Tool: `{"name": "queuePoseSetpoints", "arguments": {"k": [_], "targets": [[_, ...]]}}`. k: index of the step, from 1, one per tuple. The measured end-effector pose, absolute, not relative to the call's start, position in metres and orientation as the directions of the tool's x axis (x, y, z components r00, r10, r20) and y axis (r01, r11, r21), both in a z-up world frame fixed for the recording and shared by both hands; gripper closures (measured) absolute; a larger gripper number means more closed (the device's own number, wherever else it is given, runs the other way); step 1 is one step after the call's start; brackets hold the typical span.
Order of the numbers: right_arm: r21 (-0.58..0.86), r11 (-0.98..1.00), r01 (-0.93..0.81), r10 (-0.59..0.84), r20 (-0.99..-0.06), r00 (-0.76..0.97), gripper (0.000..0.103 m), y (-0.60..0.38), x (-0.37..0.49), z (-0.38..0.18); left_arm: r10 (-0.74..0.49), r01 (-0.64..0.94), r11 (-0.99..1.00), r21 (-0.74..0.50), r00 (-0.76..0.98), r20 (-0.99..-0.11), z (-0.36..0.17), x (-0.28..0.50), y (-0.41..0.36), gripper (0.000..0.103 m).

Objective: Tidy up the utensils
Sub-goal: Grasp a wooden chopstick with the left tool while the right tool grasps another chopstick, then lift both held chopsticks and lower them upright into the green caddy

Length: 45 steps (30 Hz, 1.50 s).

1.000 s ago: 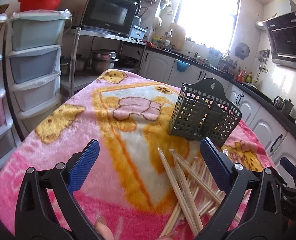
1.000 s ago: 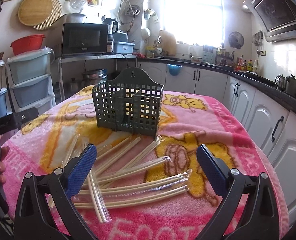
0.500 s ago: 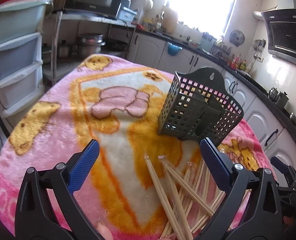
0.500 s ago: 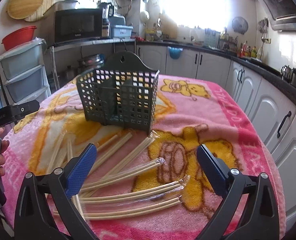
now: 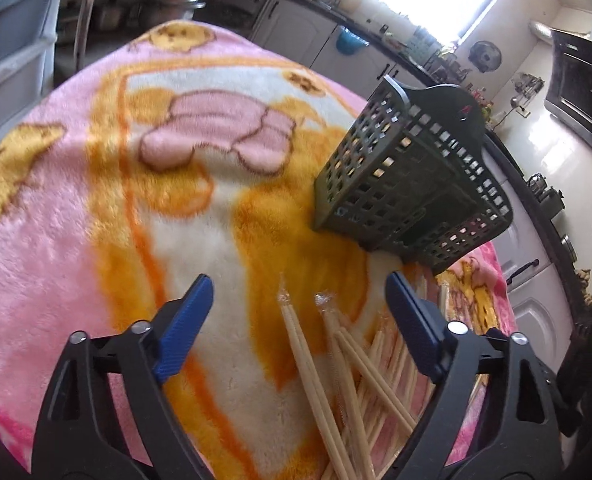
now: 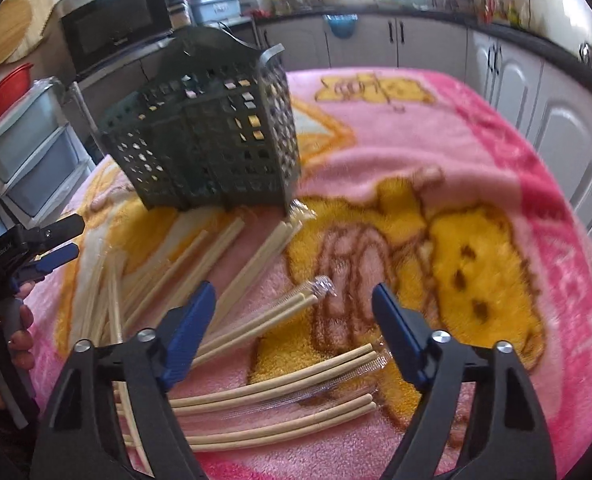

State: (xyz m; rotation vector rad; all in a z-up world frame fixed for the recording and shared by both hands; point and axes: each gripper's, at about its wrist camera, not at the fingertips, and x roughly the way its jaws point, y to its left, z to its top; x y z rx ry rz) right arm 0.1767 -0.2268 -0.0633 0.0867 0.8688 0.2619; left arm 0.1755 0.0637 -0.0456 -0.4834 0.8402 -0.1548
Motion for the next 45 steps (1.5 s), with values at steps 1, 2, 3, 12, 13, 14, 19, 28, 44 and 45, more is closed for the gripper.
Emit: {"name": "queuePoseSetpoints", "arguments": {"k": [1, 2, 3, 12, 13, 14, 19, 28, 44, 45], "targets": [[0.202, 0.962, -0.182, 0.272, -0.751, 0.602, 0.033, -0.229, 0.18, -0.067, -0.332, -0.055, 0.875, -0.48, 0.654, -0.68, -0.048, 0.178, 0.064, 0.031], [0.216, 0.96, -0.179, 0.28, -0.756, 0.592, 0.036, -0.23, 0.182, -0.069, -0.351, -0.056, 0.865, -0.499, 0.644, -0.68, -0.051, 0.18, 0.064, 0.035], [0.229, 0.957, -0.176, 0.289, -0.761, 0.581, 0.038, -0.23, 0.184, -0.071, -0.374, -0.058, 0.849, -0.525, 0.635, -0.676, -0.054, 0.181, 0.065, 0.037], [0.308, 0.938, -0.159, 0.342, -0.753, 0.562, 0.082, -0.237, 0.197, -0.078, -0.399, -0.095, 0.821, -0.564, 0.612, -0.683, -0.068, 0.19, 0.071, 0.059], [0.309, 0.938, -0.16, 0.343, -0.748, 0.568, 0.086, -0.238, 0.198, -0.078, -0.397, -0.097, 0.821, -0.563, 0.612, -0.684, -0.069, 0.19, 0.071, 0.065], [0.31, 0.937, -0.16, 0.344, -0.744, 0.573, 0.09, -0.239, 0.198, -0.077, -0.396, -0.098, 0.822, -0.561, 0.61, -0.686, -0.069, 0.19, 0.071, 0.07], [0.318, 0.936, -0.153, 0.343, -0.712, 0.613, 0.095, -0.247, 0.199, -0.068, -0.382, -0.099, 0.835, -0.541, 0.603, -0.7, -0.071, 0.189, 0.075, 0.085], [0.309, 0.943, -0.12, 0.304, -0.663, 0.684, 0.096, -0.268, 0.202, -0.049, -0.389, -0.068, 0.846, -0.529, 0.601, -0.699, -0.071, 0.188, 0.08, 0.1], [0.168, 0.953, -0.253, 0.302, -0.454, 0.838, 0.098, -0.262, 0.16, 0.033, -0.39, 0.05, 0.848, -0.528, 0.734, -0.556, 0.009, 0.163, 0.089, 0.101], [0.162, 0.953, -0.256, 0.302, -0.447, 0.842, 0.098, -0.26, 0.158, 0.036, -0.391, 0.059, 0.847, -0.528, 0.741, -0.545, 0.014, 0.162, 0.089, 0.101]]}}
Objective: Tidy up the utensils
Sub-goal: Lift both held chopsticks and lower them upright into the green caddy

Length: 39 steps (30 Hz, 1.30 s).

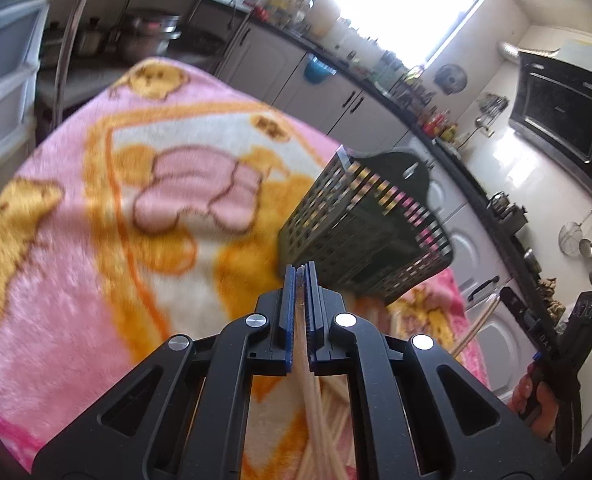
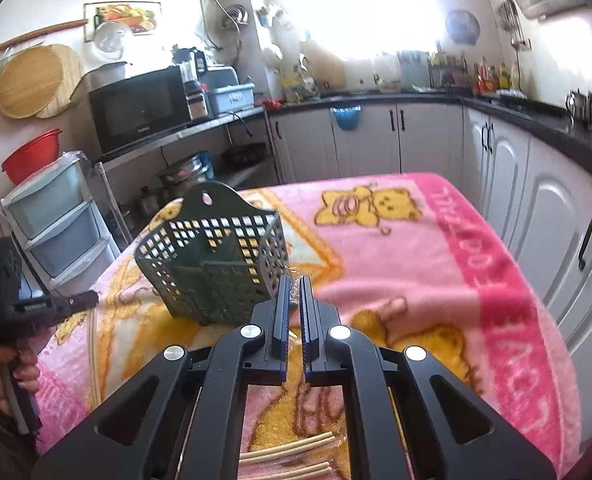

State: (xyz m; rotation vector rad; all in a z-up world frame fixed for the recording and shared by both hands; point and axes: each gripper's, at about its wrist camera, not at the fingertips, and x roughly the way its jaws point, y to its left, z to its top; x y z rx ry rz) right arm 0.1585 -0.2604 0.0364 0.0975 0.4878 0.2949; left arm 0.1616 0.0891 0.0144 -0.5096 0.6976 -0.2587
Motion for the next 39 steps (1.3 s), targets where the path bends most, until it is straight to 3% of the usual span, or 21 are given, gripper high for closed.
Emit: {"name": "queuePoseSetpoints", "arguments": {"k": [39], "targets": [[0.072, 0.89, -0.45, 0.453, -0.253, 0.855, 0.099, -0.221, 0.138, 0.131, -0.546, 0.404, 0.792, -0.458, 0.804, -0.235, 0.16, 0.17, 0.01, 0.102]]}}
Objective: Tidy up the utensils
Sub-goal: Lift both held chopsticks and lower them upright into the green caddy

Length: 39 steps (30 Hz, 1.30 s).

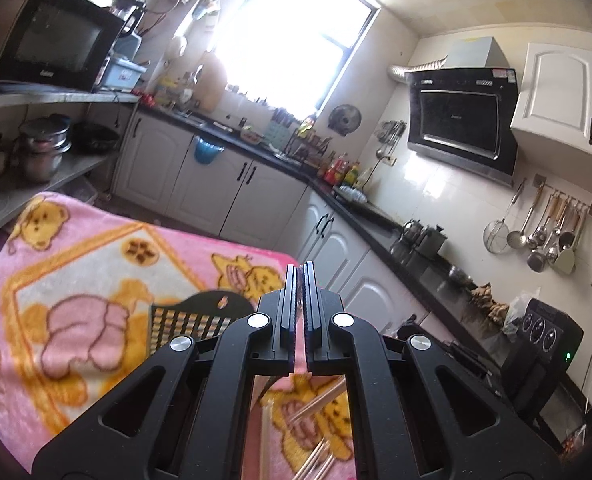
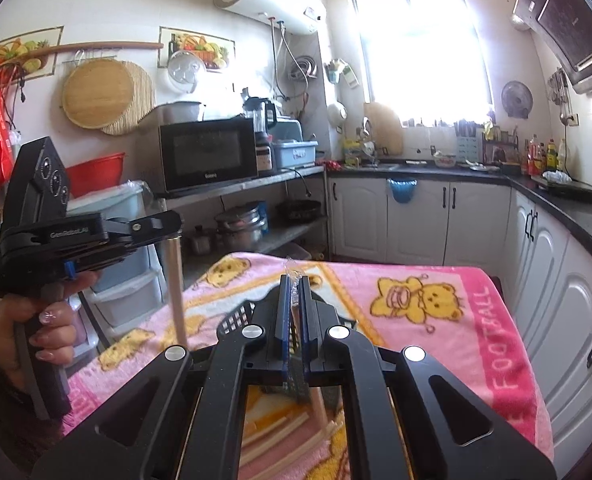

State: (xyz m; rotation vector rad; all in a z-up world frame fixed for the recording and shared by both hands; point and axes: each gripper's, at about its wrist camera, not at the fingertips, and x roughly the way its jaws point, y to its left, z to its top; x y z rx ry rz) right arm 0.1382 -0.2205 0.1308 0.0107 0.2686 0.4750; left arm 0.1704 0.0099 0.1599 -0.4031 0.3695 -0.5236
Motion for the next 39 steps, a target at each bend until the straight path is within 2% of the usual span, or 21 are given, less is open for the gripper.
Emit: {"name": "queuePoseSetpoints", "arguments": {"k": [9, 21, 31, 39], "targets": [[0.049, 0.88, -0.472, 0.473, -0.189, 0.861, 0.099, -0.21, 0.148, 0.161, -0.526, 0.412, 0.792, -0.451, 0.835, -0.162, 0.192, 0.189, 0.011, 0.102], [0.026, 0.886, -0.463, 0.463, -0.098, 0.881, 0.099, -0.208, 0.168, 0.199, -0.504, 0.41, 0.807, -0.426, 0.853, -0.133, 0.218, 0.214, 0.009, 0.102], [0.028, 0.885, -0.465, 0.465, -0.111, 0.878, 0.099, -0.206, 0.194, 0.194, -0.496, 0.426, 0.806, -0.412, 0.865, -0.078, 0.21, 0.234, 0.008, 0.102], [0.043, 0.89, -0.455, 0.456, -0.126, 0.881, 0.099, -0.204, 0.206, 0.179, -0.484, 0.395, 0.801, -0.451, 0.87, -0.097, 0.183, 0.253, 0.014, 0.102]]}}
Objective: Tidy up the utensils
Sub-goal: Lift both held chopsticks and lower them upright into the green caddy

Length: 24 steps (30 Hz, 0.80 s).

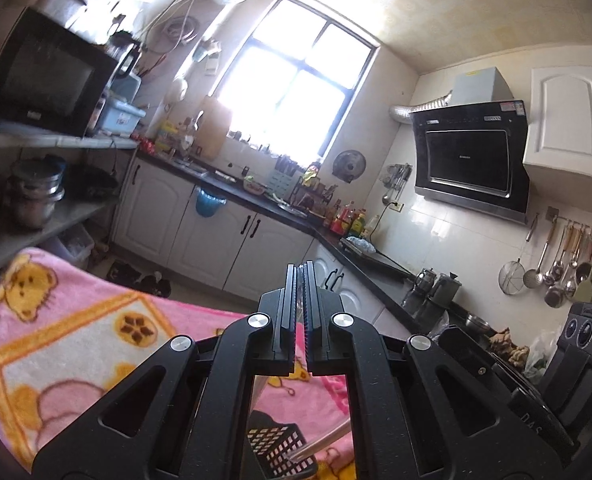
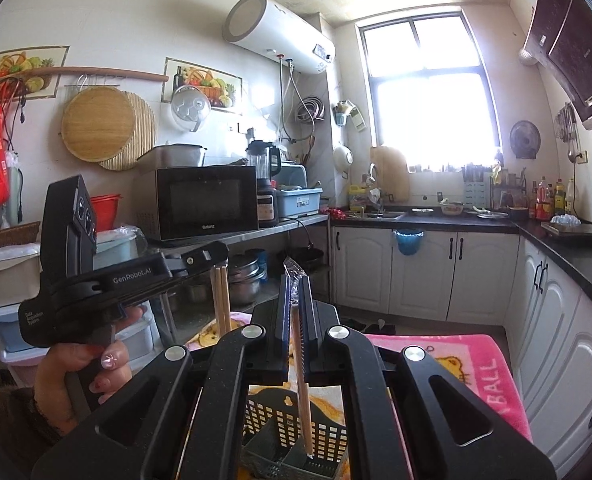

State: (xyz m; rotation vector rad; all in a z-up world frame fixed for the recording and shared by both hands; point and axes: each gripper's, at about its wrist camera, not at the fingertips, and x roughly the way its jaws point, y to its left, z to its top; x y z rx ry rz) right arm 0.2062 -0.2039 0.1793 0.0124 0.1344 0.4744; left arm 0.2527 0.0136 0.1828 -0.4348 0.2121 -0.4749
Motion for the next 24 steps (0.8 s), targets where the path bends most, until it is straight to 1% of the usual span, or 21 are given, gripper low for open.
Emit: {"name": "queuePoseSetpoints", "arguments": {"k": [8, 16, 20, 24], "targets": [[0.068, 0.898, -0.435, 0.44, -0.17, 0.882, 0.099, -0.2, 0.223, 0.159, -0.477, 0.365, 0.792, -0.49, 0.87, -0.122, 0.156, 0.26, 0.021, 0.102], [0.094, 0.903, -0.419, 0.43, -0.19, 0.883, 0.099, -0.195, 0.229, 0.14, -0.489, 0.349, 0.772, -0.531, 0.86, -0.146, 0.134, 0.263, 0.025, 0.102], [0.113, 0.907, -0.406, 0.422, -0.204, 0.884, 0.098, -0.194, 0.232, 0.132, -0.492, 0.328, 0.767, -0.551, 0.853, -0.176, 0.124, 0.265, 0.025, 0.102], [0.117, 0.919, -0.377, 0.394, -0.217, 0.893, 0.098, -0.195, 0.233, 0.124, -0.479, 0.31, 0.783, -0.539, 0.853, -0.206, 0.117, 0.262, 0.024, 0.102]]}}
